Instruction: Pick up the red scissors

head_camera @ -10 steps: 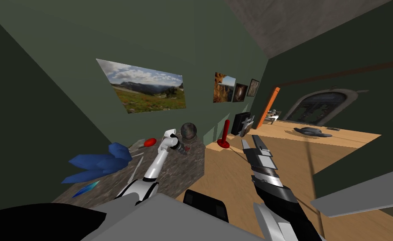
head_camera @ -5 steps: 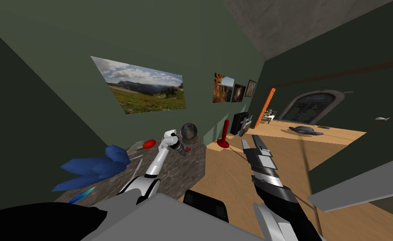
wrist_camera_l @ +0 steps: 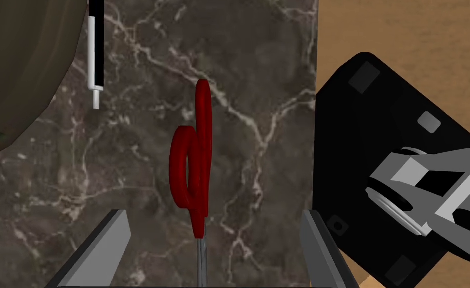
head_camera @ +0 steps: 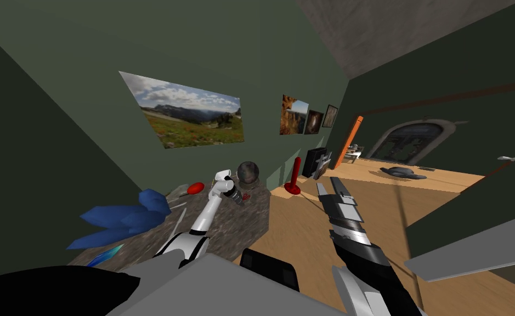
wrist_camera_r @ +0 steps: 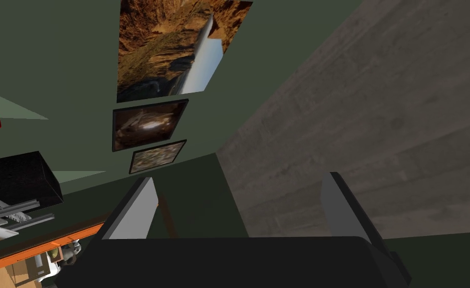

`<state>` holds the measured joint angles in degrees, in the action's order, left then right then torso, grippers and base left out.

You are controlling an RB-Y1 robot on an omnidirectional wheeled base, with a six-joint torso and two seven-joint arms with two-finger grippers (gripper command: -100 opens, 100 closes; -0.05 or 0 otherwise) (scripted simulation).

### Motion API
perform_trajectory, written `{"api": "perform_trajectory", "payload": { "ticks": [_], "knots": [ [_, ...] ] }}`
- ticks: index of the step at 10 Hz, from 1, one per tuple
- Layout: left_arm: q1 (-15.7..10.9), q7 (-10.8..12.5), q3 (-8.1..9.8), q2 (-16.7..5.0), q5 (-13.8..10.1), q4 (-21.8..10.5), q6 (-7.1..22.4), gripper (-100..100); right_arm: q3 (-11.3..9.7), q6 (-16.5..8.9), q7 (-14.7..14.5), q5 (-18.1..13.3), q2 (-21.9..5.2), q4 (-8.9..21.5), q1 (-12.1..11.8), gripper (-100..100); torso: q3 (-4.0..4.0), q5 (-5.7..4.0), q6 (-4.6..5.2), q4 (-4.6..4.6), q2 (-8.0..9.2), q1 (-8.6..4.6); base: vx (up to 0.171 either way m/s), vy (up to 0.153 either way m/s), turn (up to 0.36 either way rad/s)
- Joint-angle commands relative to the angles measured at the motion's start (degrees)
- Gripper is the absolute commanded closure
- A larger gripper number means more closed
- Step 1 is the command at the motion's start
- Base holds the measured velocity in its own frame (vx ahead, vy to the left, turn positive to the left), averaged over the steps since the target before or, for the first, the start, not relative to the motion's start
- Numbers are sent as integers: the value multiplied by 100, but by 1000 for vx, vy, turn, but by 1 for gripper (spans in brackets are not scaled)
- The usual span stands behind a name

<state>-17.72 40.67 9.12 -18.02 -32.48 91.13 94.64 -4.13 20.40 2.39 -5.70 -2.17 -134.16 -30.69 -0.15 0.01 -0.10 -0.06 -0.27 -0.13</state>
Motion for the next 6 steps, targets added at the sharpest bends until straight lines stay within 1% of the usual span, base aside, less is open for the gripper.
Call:
{"api": "perform_trajectory", "payload": {
  "ticks": [1,2,6],
  "knots": [
    [0,0,0,0,0,0,0,-100,0,0,0,0,0,0,0,0,0,0,0,0,0,0,7,-16,7],
    [4,-12,-3,4,3,-5,-22,100,0,0,0,0,0,0,0,0,2,1,0,1,2,6,0,0,0],
    [0,-16,-4,1,0,-3,-10,100,0,0,0,0,0,0,0,0,1,7,-1,-2,4,11,0,0,0]
  ]
}}
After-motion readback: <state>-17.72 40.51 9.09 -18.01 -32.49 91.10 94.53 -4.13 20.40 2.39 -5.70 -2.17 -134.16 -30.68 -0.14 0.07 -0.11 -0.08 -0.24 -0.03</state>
